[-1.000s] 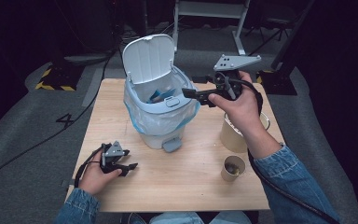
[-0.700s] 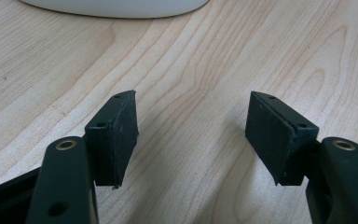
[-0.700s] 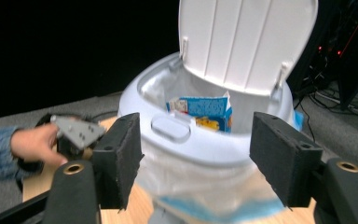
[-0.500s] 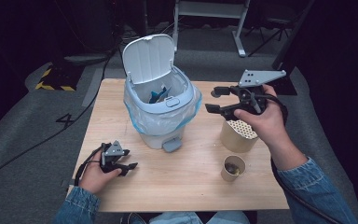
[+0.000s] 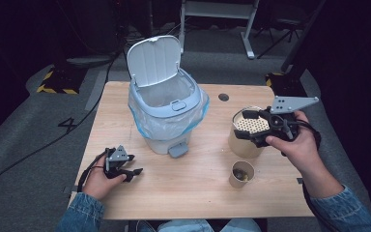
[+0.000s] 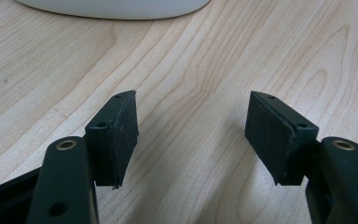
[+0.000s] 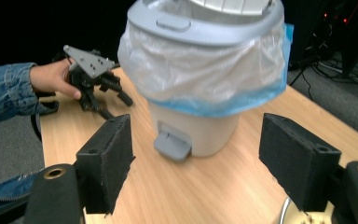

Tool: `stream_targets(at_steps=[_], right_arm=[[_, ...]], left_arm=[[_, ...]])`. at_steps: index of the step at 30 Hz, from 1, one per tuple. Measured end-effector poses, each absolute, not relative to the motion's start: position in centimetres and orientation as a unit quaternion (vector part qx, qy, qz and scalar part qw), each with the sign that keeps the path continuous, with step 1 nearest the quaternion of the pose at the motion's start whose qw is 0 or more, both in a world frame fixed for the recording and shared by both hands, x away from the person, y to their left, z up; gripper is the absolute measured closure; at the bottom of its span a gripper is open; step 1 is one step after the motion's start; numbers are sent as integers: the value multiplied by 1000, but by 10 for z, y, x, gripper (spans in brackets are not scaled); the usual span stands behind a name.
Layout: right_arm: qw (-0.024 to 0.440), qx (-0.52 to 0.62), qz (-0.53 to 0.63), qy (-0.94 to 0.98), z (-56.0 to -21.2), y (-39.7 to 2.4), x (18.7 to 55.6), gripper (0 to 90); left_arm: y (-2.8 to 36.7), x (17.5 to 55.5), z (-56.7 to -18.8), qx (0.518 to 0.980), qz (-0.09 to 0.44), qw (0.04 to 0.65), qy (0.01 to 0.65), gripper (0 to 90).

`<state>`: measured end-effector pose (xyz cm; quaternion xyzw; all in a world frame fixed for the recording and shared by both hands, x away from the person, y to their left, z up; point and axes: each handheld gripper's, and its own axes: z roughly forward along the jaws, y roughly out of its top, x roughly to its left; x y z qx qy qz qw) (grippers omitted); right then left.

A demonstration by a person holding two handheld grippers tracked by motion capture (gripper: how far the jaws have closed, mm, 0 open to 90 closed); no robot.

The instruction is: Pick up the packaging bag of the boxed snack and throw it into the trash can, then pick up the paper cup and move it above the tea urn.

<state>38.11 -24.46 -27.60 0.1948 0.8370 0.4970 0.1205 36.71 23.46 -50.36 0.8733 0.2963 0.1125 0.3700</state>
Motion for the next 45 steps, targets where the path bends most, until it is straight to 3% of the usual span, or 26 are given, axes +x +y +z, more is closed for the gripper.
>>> stream_targets(at_steps=[22, 45], right_arm=[[116, 236, 482, 836, -361, -313, 340, 212], [85, 242, 448, 856, -465, -312, 329, 174]], left_arm=[[235, 367, -504, 873, 113, 370, 298, 348], [234, 367, -504, 872, 115, 370, 299, 348]])
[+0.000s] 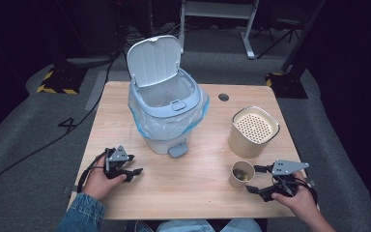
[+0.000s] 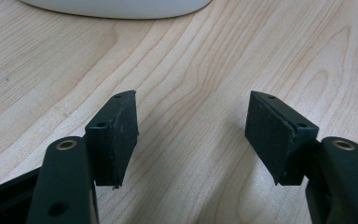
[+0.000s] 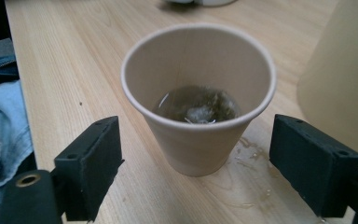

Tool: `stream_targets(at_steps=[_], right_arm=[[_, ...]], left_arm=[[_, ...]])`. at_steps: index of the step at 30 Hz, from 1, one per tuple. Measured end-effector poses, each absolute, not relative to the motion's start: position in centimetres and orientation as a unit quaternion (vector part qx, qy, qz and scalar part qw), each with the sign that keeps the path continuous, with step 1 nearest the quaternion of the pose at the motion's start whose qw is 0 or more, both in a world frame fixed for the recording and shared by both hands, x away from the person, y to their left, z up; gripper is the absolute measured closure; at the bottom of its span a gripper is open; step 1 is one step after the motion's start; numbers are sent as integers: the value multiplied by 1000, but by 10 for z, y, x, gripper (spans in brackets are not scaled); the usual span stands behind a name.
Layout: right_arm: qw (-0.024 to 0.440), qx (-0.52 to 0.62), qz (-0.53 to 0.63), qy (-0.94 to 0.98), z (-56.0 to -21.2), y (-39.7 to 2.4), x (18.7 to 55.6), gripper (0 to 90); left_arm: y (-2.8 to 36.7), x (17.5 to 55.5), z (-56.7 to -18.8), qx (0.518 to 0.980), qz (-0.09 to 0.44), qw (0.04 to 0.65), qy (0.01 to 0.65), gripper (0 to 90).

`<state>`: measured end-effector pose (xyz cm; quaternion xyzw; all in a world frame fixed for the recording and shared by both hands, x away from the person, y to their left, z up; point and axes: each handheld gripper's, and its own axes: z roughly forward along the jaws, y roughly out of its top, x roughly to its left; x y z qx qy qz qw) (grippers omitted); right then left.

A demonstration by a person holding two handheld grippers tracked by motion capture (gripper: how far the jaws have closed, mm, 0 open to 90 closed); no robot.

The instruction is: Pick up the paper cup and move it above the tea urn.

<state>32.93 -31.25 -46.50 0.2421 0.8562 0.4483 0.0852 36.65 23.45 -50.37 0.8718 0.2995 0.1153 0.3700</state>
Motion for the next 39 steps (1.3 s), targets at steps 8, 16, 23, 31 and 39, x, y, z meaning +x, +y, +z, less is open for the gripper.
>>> stream_targets(at_steps=[8, 16, 23, 31, 39], right_arm=[[70, 248, 447, 857, -491, -302, 340, 215], [68, 235, 461, 853, -496, -288, 348, 269], [68, 236, 469, 848, -497, -286, 350, 289], [70, 243, 480, 840, -482, -294, 349, 295], [85, 250, 489, 831, -459, -307, 351, 298]], left_arm=[[234, 366, -504, 871, 115, 370, 301, 348], [234, 366, -504, 872, 116, 369, 301, 348], [234, 366, -504, 872, 115, 370, 301, 348], [235, 366, -504, 872, 115, 369, 301, 347], [234, 367, -504, 871, 113, 371, 301, 347]])
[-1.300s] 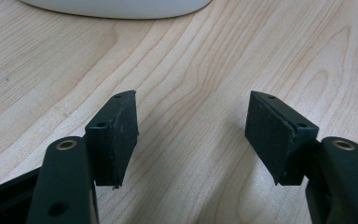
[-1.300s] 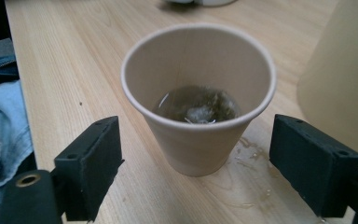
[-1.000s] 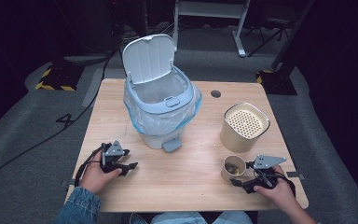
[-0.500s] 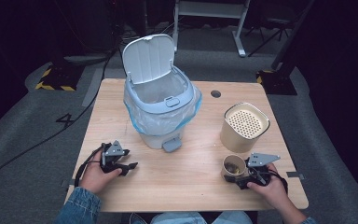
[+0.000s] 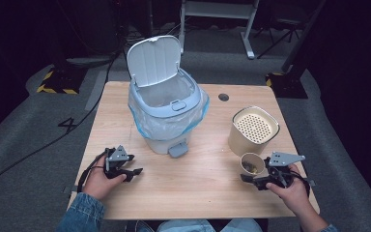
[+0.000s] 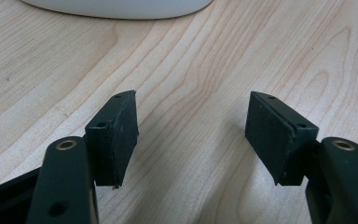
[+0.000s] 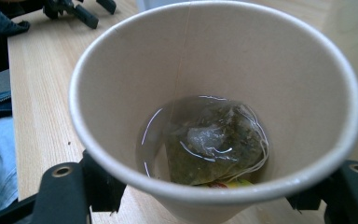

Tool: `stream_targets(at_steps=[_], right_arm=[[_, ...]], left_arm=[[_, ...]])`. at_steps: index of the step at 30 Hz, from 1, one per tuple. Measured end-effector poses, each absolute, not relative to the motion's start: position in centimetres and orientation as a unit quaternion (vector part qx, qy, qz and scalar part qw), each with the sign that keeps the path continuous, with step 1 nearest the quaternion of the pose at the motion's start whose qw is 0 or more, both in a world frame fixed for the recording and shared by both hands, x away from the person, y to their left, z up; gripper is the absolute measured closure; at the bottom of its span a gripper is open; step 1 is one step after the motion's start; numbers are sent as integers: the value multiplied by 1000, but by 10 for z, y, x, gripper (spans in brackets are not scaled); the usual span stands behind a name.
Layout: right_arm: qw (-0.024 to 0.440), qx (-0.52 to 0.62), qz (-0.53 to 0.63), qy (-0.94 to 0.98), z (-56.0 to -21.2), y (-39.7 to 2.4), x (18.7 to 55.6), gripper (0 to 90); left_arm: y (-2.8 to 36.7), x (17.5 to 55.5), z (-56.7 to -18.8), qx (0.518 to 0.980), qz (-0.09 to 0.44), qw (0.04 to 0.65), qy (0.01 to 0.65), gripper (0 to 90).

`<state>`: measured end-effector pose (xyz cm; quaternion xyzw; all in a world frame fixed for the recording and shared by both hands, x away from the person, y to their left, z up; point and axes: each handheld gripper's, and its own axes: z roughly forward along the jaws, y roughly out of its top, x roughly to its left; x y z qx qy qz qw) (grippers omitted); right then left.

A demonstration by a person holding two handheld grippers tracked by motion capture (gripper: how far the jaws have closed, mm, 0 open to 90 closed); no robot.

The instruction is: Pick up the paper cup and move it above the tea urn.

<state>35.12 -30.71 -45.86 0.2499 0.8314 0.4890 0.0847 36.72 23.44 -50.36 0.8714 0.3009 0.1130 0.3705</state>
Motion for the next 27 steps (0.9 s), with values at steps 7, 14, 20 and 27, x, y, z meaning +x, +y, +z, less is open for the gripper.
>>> stream_targets(at_steps=[7, 14, 20, 27], right_arm=[[100, 262, 494, 823, -439, -323, 354, 300], [110, 273, 490, 821, -420, -339, 355, 300], [121, 276, 484, 821, -400, -352, 356, 301], [132, 282, 479, 820, -378, -366, 360, 302]], left_arm=[[234, 367, -504, 872, 114, 370, 301, 347], [234, 367, -504, 872, 116, 369, 301, 348], [234, 366, -504, 871, 116, 369, 303, 348], [234, 366, -504, 870, 117, 369, 305, 348]])
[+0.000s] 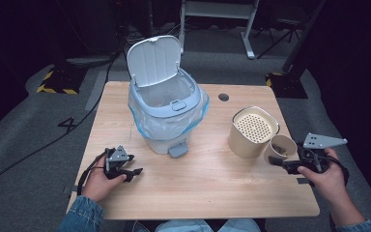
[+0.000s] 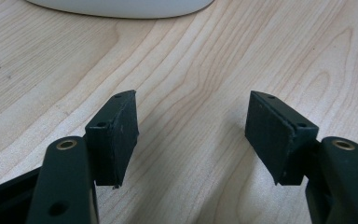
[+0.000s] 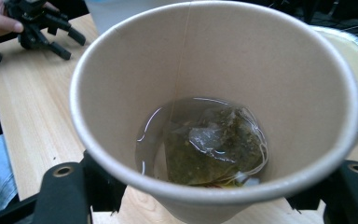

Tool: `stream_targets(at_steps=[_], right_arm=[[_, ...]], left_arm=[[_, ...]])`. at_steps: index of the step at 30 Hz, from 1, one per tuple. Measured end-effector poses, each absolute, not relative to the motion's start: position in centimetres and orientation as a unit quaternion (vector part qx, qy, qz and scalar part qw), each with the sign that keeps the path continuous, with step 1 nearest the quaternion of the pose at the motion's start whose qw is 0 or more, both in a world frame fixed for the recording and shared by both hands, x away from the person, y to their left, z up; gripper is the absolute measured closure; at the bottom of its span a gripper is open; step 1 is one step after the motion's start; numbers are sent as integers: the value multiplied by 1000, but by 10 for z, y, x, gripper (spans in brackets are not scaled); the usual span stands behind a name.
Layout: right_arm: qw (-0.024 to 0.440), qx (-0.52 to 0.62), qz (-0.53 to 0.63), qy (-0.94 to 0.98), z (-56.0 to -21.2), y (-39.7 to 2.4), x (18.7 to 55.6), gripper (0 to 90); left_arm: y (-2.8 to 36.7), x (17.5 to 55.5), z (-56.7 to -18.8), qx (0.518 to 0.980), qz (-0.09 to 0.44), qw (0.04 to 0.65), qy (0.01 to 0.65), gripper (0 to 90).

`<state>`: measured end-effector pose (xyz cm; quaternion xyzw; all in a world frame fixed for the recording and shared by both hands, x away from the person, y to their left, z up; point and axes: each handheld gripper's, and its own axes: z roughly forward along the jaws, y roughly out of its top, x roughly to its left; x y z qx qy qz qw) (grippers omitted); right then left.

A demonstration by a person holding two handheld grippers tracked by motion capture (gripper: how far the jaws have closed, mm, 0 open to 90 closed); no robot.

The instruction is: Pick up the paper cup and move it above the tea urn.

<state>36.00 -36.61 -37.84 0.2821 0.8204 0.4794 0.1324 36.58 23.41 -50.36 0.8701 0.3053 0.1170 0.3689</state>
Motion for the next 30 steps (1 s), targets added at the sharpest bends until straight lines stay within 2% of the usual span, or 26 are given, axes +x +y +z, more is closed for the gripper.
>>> stream_targets(at_steps=[15, 30], right_arm=[[175, 308, 477, 804, -353, -389, 400, 299], [204, 305, 462, 808, -343, -392, 438, 299]], left_arm=[[234, 367, -504, 870, 113, 370, 305, 348], [234, 367, -504, 871, 117, 368, 305, 350]])
